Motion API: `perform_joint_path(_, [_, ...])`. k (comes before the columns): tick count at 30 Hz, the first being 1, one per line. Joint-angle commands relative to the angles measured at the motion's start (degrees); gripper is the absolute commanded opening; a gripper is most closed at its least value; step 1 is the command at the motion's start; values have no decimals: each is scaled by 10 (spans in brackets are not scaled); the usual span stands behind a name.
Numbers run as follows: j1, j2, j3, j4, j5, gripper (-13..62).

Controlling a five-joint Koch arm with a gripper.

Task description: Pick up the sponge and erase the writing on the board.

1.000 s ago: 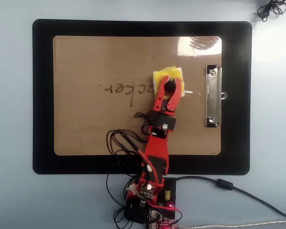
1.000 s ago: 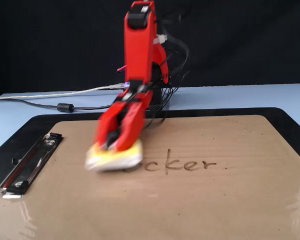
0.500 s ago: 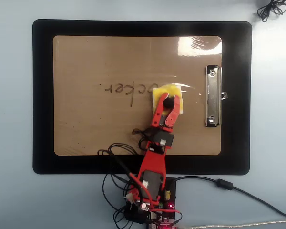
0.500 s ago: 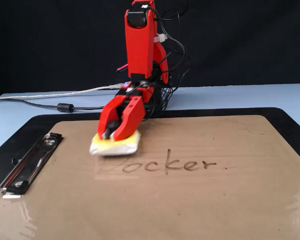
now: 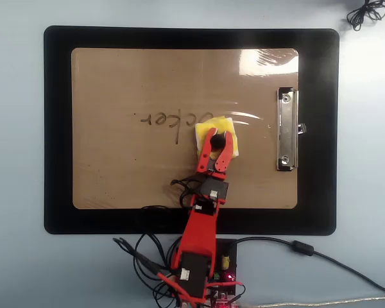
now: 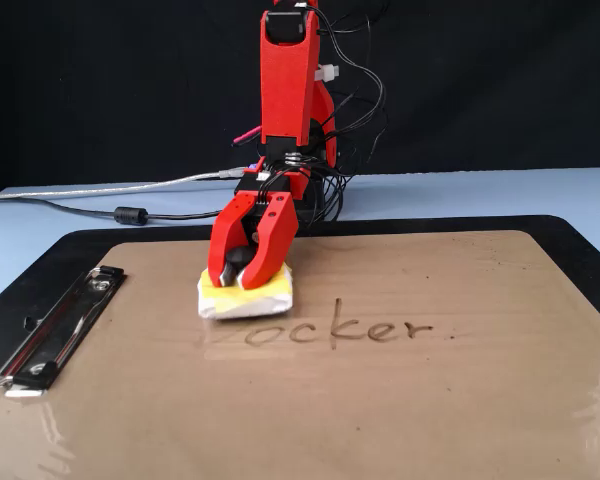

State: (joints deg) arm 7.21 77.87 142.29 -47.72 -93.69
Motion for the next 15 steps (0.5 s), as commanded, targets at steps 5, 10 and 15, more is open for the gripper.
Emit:
perform_joint_path(5, [32,-87,-189,148,66,-80])
perform_joint_path(10, [25,190,80,167,101,-80])
perform_joint_path(15, [22,227,53,255,105,-80])
